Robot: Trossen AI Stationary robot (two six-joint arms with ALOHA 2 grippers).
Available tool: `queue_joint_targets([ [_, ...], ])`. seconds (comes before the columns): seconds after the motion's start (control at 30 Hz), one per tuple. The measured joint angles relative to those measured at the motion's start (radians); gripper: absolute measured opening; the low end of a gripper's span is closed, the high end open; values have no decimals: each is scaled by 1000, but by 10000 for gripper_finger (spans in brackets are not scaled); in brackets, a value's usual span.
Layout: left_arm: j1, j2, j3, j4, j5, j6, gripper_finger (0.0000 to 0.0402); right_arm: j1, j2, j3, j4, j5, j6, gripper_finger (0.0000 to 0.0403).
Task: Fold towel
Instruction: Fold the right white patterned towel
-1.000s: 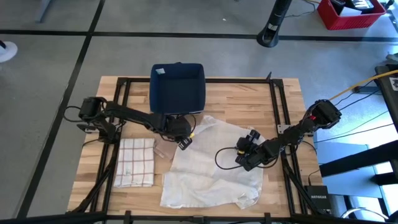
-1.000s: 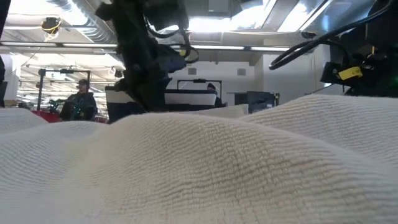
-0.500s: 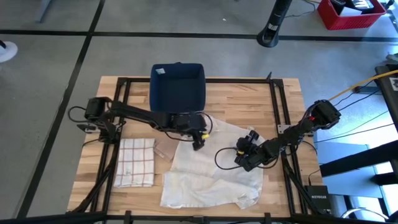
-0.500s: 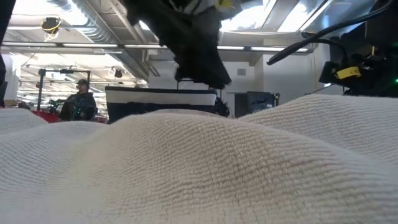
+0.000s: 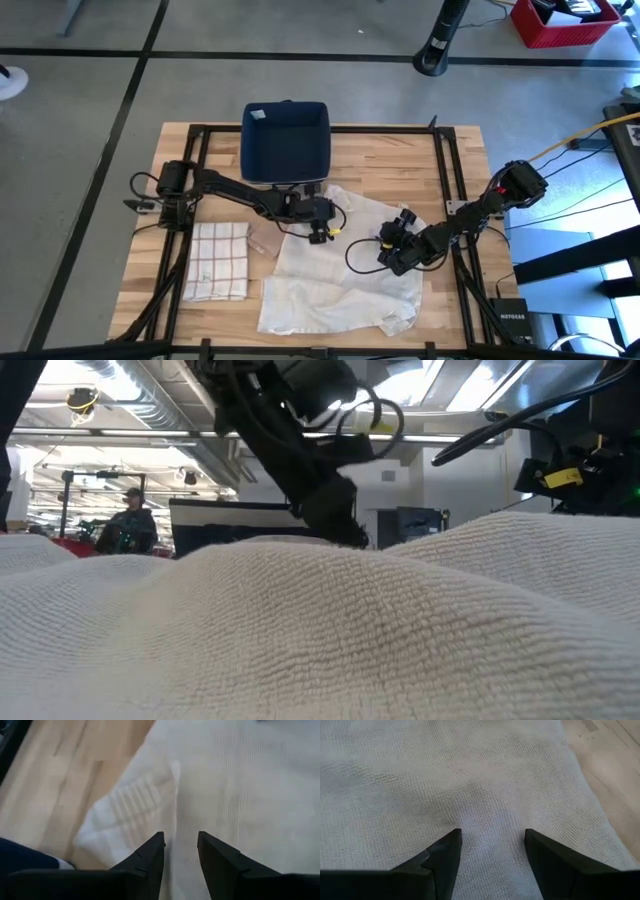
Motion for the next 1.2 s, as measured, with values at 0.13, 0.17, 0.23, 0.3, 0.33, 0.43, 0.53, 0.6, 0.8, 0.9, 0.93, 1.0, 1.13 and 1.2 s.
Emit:
queue_joint_targets([
  [0.13, 12, 19, 0, 7, -44, 42, 111, 0, 0, 0, 0, 3, 0, 220],
  [0.17, 13, 22, 0, 9, -79, 21, 109, 0, 0, 0, 0, 3, 0, 220],
  [0.23, 14, 22, 0, 8, -131, -34, 93, 0, 0, 0, 0, 3, 0, 220],
  [0.3, 15, 16, 0, 4, -141, -79, 59, 0, 0, 0, 0, 4, 0, 220],
  [0.33, 15, 12, 0, -3, -143, -92, 37, 0, 0, 0, 0, 4, 0, 220],
  [0.43, 11, 3, 0, -57, -164, -159, 9, 0, 0, 0, -1, 5, 0, 220],
  [0.53, -11, -46, 1, -196, -235, -303, 4, 0, 0, 0, -4, 6, -1, 220],
  [0.6, -27, -96, 11, -306, -292, -413, 3, 0, 0, 0, -6, 5, 0, 220],
  [0.8, -37, -184, 15, -633, -334, -690, 2, 0, 0, 0, -6, 6, -1, 220],
  [0.9, -17, -178, 5, -682, -352, -717, 9, 0, 0, 0, -6, 6, -2, 220],
  [0.93, -8, -175, -4, -663, -351, -717, 12, 0, 0, 0, -6, 6, -2, 220],
  [1.0, 11, -172, -25, -611, -335, -719, 18, 0, 0, 0, -6, 6, -2, 220],
  [1.13, 52, -172, -36, -540, -208, -635, 39, 0, -1, 0, -6, -3, -2, 220],
  [1.2, 72, -172, -37, -542, -99, -600, 60, 0, -1, 1, -6, -5, -2, 220],
])
